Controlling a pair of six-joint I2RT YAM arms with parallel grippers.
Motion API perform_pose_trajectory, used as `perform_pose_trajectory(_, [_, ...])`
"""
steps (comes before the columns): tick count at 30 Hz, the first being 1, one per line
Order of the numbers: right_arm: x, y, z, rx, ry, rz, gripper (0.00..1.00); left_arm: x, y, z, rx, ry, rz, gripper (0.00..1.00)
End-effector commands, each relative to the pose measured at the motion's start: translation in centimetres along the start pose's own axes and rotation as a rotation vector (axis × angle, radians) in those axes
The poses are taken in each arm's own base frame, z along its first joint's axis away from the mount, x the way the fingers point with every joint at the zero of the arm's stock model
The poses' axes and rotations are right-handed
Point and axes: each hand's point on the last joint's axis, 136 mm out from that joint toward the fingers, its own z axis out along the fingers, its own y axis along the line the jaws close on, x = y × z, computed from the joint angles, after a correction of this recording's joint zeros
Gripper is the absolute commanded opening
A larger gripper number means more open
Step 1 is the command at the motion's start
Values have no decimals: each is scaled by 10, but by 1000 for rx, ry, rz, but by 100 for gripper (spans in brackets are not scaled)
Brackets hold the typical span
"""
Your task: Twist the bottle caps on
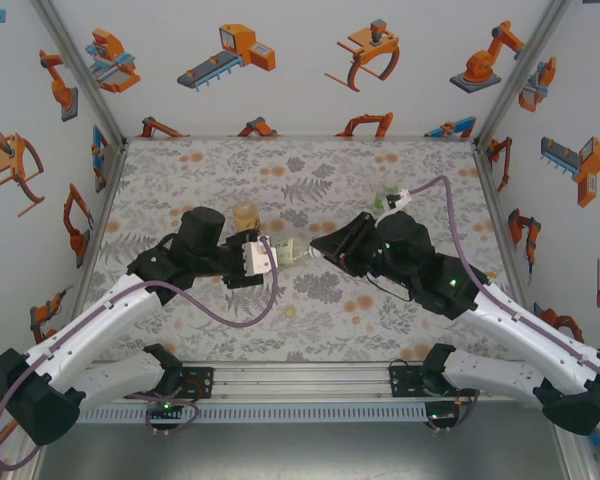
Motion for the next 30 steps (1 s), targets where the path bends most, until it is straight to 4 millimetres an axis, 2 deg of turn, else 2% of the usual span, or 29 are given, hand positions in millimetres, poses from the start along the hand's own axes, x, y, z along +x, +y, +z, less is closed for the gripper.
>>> perform_pose_trajectory(1, [-1, 14, -3, -9, 3, -173, 51, -56, 17, -13, -49, -219, 78, 0])
perform_pose_trajectory(5, [-9, 54, -28, -106, -14, -516, 64, -54, 10, -11, -10, -217, 78, 0])
perform_pose_trajectory(10, [-6, 82, -58, -221, -25, -894, 64, -53, 1, -8, 56, -214, 64, 0])
perform_pose_trajectory(13, [6, 93, -68, -310, -1, -1119, 62, -56, -6, -8, 106, -223, 58, 0])
perform_pose_trajectory(19, [36, 99, -87, -453, 120, -1533, 58, -63, -24, -15, 219, -251, 52, 0])
perform_pose_trajectory(23, [57, 91, -102, -574, 219, -1777, 56, -65, -34, -22, 267, -267, 51, 0])
perform_pose_trajectory(26, [69, 89, -108, -660, 245, -1857, 55, -67, -38, -25, 288, -280, 44, 0])
perform_pose_trajectory(30, [77, 90, -110, -726, 267, -1878, 49, -68, -41, -27, 303, -281, 34, 0])
